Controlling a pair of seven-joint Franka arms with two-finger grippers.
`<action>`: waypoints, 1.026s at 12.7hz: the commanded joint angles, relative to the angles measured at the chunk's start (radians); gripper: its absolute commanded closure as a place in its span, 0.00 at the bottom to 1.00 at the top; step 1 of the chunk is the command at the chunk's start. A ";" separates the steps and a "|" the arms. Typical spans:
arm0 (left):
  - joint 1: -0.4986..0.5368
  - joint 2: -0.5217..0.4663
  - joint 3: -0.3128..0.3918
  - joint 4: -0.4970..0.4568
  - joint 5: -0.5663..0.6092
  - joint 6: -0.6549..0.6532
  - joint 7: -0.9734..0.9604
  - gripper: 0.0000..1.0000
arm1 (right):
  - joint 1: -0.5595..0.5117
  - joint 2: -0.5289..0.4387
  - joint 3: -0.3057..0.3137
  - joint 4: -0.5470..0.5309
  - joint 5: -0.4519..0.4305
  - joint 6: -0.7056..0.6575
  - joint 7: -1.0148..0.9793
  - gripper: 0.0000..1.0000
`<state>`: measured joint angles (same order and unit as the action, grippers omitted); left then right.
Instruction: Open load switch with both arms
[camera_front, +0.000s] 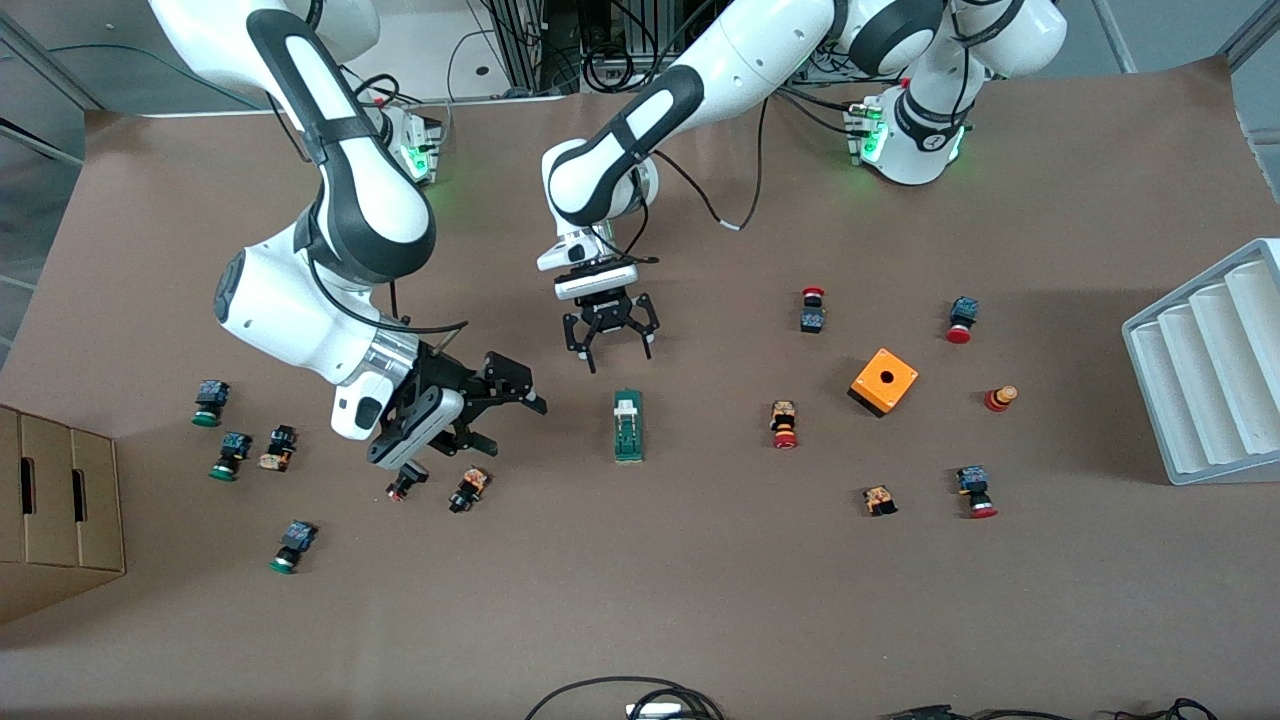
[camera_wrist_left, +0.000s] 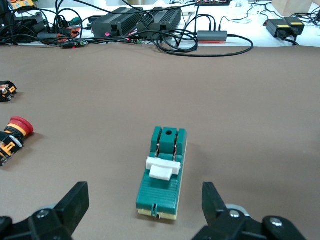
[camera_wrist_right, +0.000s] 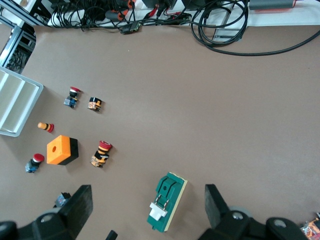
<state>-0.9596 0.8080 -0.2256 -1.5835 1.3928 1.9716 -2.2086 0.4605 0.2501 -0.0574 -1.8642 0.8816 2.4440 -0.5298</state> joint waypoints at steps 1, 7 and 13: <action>0.018 -0.036 -0.006 -0.013 -0.058 0.016 0.071 0.00 | -0.008 -0.043 0.001 -0.020 -0.033 -0.020 0.056 0.00; 0.019 -0.101 -0.005 -0.016 -0.201 0.003 0.366 0.00 | -0.097 -0.092 0.001 -0.001 -0.142 -0.161 0.062 0.00; 0.065 -0.205 0.000 -0.016 -0.405 -0.007 0.823 0.00 | -0.143 -0.120 -0.133 0.130 -0.303 -0.449 0.063 0.00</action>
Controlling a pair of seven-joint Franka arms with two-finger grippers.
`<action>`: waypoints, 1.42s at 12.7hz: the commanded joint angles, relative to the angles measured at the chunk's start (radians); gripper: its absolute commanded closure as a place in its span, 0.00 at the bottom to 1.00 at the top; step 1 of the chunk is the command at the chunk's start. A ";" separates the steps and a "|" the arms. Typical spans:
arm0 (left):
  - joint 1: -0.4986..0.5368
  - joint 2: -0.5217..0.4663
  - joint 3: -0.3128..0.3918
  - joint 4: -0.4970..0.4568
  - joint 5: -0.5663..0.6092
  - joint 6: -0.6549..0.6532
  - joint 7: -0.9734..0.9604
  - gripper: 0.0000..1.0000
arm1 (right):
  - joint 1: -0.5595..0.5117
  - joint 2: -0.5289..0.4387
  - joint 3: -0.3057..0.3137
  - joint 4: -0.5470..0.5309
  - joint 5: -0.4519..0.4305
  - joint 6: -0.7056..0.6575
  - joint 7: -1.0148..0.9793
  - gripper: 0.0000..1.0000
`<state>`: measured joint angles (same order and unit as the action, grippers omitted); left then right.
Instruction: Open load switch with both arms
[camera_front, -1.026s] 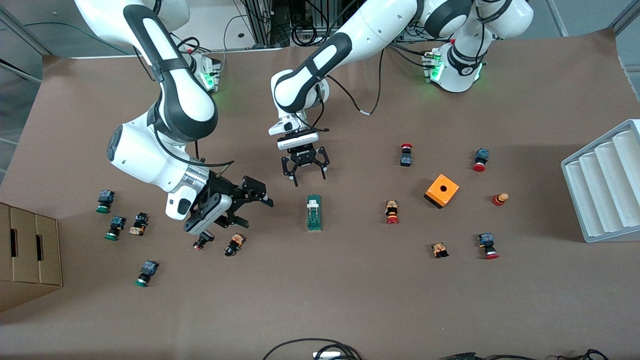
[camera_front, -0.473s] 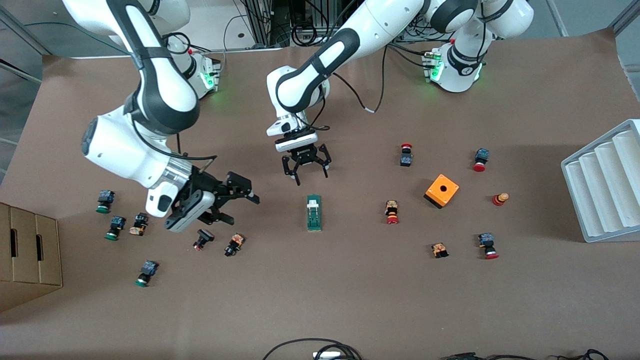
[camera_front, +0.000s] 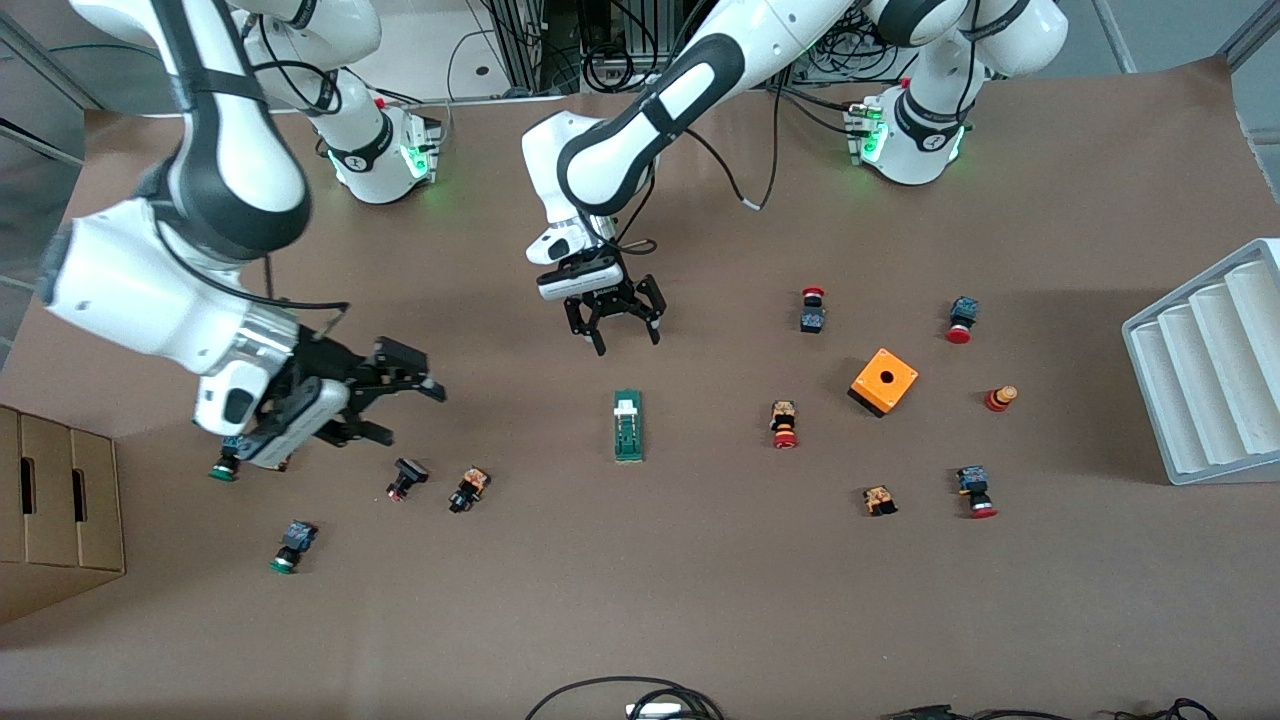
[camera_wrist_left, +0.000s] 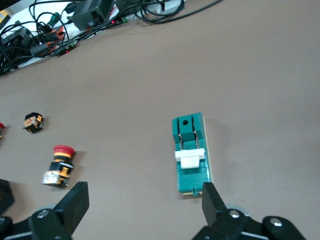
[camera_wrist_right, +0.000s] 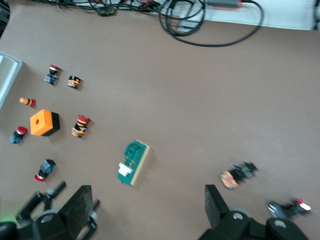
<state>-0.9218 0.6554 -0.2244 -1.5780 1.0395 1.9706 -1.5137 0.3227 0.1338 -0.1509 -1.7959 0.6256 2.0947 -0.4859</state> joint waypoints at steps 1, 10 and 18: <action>0.034 -0.065 -0.001 -0.019 -0.071 -0.010 0.194 0.00 | -0.005 -0.005 -0.059 0.078 -0.069 -0.132 0.020 0.00; 0.202 -0.238 -0.003 -0.010 -0.376 -0.012 0.681 0.00 | -0.004 -0.033 -0.091 0.099 -0.449 -0.162 0.023 0.00; 0.431 -0.385 0.000 0.125 -0.683 -0.255 1.081 0.00 | -0.115 -0.089 0.006 0.138 -0.486 -0.257 0.049 0.00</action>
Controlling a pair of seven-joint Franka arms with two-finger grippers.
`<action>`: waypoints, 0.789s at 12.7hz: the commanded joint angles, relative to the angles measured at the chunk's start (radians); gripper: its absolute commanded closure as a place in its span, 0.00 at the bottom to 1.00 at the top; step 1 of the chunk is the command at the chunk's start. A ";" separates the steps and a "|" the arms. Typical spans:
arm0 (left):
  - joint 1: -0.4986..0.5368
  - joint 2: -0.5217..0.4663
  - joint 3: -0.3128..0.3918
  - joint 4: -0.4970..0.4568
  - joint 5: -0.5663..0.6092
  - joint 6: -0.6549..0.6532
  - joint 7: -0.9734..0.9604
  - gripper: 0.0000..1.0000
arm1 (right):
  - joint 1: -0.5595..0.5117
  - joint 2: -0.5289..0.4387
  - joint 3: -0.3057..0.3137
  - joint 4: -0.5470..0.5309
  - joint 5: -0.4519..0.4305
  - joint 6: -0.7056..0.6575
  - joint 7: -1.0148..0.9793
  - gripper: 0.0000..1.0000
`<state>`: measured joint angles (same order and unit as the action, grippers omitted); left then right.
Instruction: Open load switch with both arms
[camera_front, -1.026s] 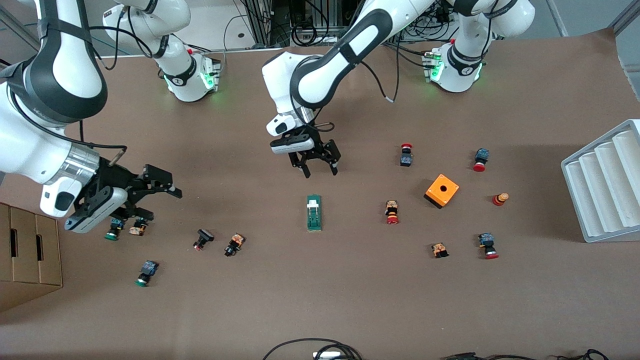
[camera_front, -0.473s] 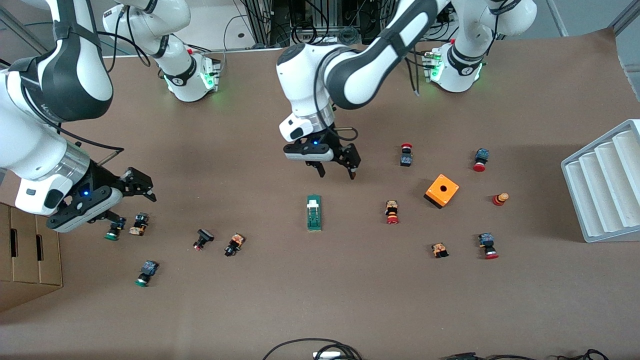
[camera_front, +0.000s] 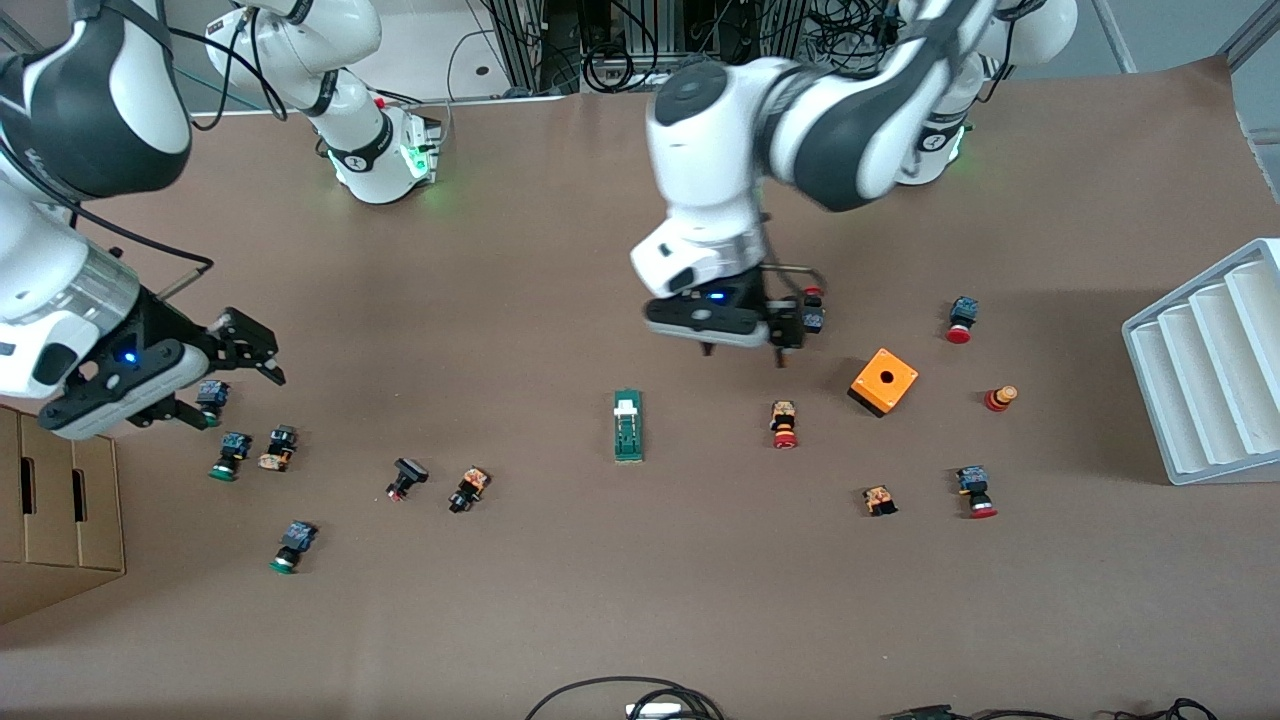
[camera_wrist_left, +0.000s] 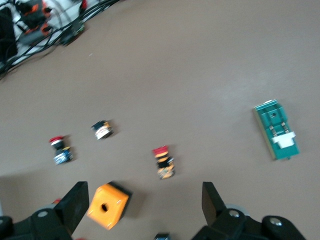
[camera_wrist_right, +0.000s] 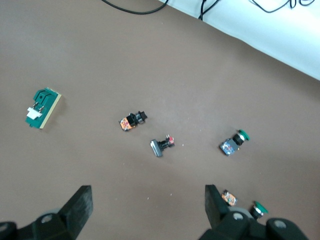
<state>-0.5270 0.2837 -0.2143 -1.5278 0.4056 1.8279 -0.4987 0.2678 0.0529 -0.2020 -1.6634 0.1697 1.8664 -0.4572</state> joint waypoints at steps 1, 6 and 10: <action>0.077 -0.012 -0.010 0.116 -0.083 -0.178 0.093 0.00 | -0.067 -0.016 0.062 0.005 -0.032 -0.036 0.020 0.00; 0.326 -0.058 -0.010 0.138 -0.272 -0.214 0.272 0.00 | -0.087 -0.084 0.108 0.008 -0.094 -0.084 0.019 0.00; 0.447 -0.072 -0.008 0.138 -0.310 -0.269 0.276 0.00 | -0.087 -0.038 0.115 0.011 -0.095 -0.078 0.020 0.00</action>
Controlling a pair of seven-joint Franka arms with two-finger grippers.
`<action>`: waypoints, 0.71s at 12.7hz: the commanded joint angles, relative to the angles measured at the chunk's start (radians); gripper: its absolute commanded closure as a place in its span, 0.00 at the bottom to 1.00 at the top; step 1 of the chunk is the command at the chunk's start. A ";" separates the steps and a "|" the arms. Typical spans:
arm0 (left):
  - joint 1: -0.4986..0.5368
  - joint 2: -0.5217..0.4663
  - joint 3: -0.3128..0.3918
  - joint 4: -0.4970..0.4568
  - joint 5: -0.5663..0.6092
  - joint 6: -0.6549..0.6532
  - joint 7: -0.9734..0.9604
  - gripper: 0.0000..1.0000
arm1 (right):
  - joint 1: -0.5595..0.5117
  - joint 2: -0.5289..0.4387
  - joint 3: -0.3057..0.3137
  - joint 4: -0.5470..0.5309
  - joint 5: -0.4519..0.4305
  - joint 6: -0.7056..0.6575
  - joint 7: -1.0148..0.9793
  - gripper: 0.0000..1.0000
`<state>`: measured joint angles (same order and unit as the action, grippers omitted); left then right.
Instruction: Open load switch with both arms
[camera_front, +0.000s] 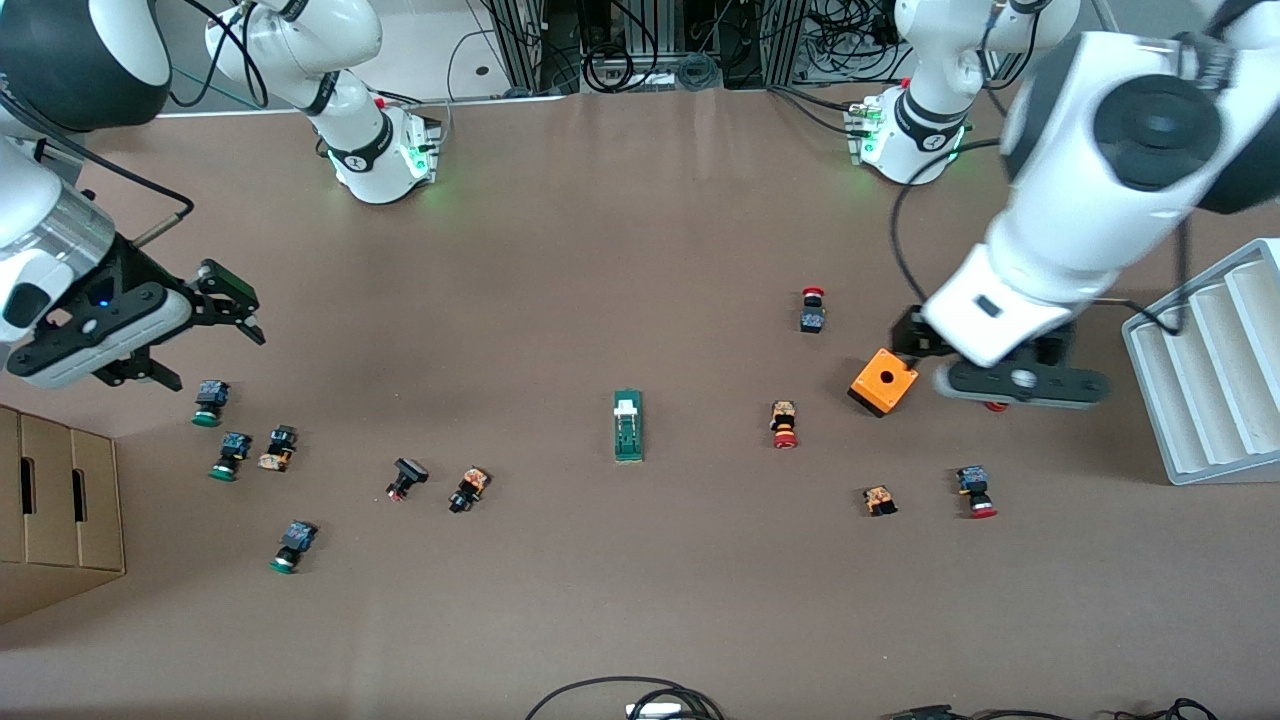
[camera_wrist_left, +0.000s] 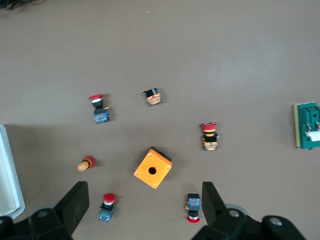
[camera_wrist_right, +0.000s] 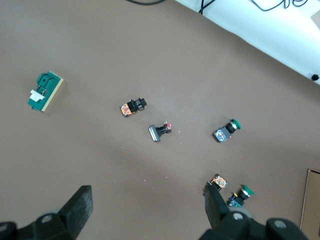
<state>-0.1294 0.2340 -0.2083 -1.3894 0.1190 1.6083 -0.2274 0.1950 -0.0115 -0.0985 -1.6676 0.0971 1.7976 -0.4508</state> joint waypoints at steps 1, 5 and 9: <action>0.069 -0.048 -0.005 -0.011 -0.047 -0.062 0.029 0.00 | -0.025 0.038 0.014 0.022 -0.025 0.002 0.012 0.00; 0.071 -0.194 0.143 -0.207 -0.061 -0.004 0.225 0.00 | -0.159 0.030 0.138 0.023 -0.049 0.005 0.014 0.00; 0.135 -0.309 0.170 -0.376 -0.073 0.091 0.341 0.00 | -0.181 0.030 0.157 0.043 -0.091 -0.026 0.014 0.00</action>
<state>-0.0252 -0.0036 -0.0314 -1.6759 0.0666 1.6633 0.0880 0.0291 0.0158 0.0436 -1.6569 0.0328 1.8042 -0.4495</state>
